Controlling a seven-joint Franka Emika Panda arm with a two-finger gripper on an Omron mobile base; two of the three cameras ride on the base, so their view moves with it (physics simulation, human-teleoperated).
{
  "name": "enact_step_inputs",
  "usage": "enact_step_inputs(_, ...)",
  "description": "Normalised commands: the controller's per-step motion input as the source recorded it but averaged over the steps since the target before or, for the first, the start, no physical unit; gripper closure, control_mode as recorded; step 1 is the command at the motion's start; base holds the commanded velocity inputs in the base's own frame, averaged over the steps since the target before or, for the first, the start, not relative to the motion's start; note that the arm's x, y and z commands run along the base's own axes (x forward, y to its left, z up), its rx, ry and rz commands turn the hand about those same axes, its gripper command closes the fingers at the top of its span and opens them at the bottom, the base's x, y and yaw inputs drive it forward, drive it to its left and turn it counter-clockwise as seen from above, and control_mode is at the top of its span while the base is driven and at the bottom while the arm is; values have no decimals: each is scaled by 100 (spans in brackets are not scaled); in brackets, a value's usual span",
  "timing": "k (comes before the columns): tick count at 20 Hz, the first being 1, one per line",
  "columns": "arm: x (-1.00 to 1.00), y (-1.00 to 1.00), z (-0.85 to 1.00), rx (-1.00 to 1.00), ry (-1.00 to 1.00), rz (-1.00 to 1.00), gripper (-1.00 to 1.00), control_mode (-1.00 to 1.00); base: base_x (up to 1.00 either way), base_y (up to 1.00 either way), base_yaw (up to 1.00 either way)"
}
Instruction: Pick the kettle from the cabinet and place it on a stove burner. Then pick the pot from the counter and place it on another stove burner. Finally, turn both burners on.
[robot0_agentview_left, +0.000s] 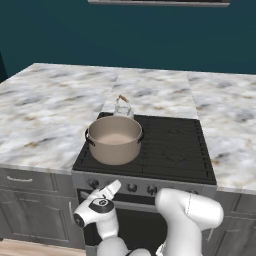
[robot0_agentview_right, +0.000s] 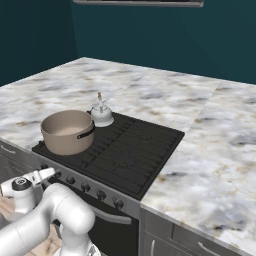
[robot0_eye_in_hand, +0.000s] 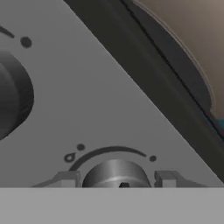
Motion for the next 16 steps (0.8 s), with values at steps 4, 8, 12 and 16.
enact_step_inputs(4, 0, 1, 0, -22, 16, 0, 100, -100, 0, 0, 0)
enact_step_inputs(8, 0, 6, 0, -8, 17, 0, 100, -100, 0, 0, 0)
enact_step_inputs(12, 0, 0, 0, -4, 18, 0, 100, -100, 0, 0, 0)
enact_step_inputs(16, 0, 0, -1, -3, 12, 0, 100, -100, 0, 0, 0)
